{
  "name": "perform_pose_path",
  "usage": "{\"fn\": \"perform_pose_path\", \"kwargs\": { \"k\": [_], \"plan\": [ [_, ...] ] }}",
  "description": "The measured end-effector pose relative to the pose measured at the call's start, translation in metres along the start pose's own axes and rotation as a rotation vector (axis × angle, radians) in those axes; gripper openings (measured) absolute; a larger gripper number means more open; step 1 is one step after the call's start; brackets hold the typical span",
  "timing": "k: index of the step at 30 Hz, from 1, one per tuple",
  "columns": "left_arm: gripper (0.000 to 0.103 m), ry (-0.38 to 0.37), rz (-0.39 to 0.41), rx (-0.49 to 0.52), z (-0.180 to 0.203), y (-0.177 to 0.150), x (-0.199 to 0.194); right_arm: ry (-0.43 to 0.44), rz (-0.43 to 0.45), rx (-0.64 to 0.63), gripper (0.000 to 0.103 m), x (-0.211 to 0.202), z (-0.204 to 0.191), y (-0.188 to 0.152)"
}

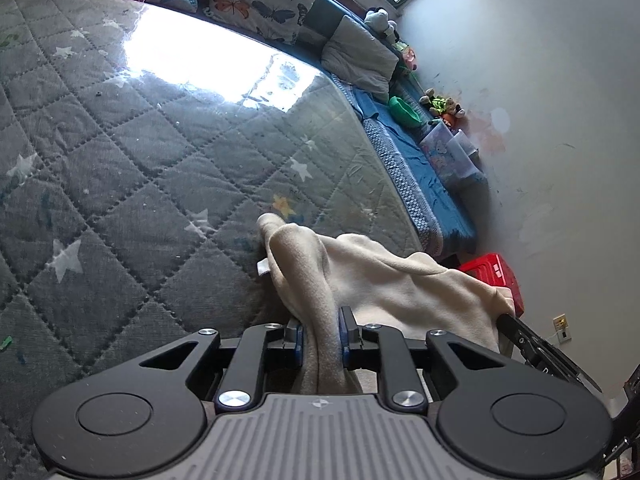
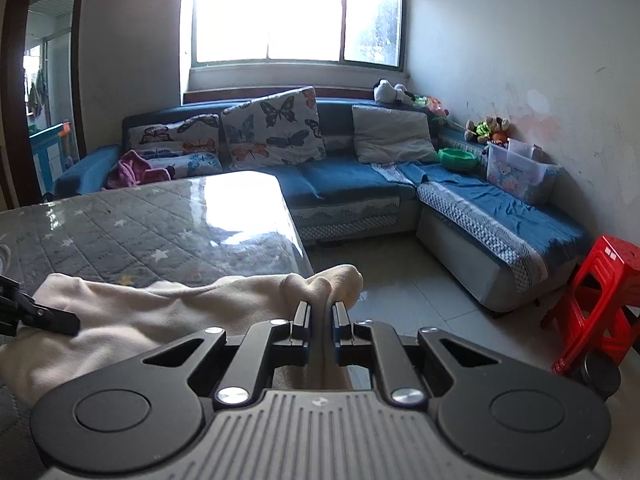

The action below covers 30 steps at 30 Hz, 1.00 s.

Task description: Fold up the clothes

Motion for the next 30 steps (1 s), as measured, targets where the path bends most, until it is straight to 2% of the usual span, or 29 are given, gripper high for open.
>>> {"fn": "perform_pose_path", "kwargs": {
  "k": [3, 8, 10, 21, 30],
  "plan": [
    [0.023, 0.019, 0.001, 0.003, -0.003, 0.0, 0.0, -0.029, -0.013, 0.001, 0.01, 0.007, 0.005, -0.006],
    [0.033, 0.055, 0.017, 0.02, -0.005, 0.002, -0.004, -0.03, -0.026, 0.003, 0.01, 0.011, 0.008, -0.013],
    [0.04, 0.074, 0.033, 0.03, -0.005, 0.005, -0.007, -0.02, -0.029, -0.011, 0.01, 0.011, 0.004, -0.013],
    [0.046, 0.132, 0.085, 0.052, -0.008, 0.025, -0.013, 0.098, -0.062, -0.053, 0.011, 0.031, -0.041, -0.007],
    [0.046, 0.153, 0.113, 0.13, 0.009, 0.038, -0.006, 0.124, -0.083, -0.043, 0.011, 0.058, -0.048, 0.0]
  ]
}}
Point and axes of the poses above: each gripper's, at about its wrist camera, not at the fingertips, and x roughly the way its jaws point, z to its right, y to its top, the point moved 10 cm from there along x, roughly the way its jaws point, and after that the axes turned 7 degrees about -z, right-handed, at the moved point
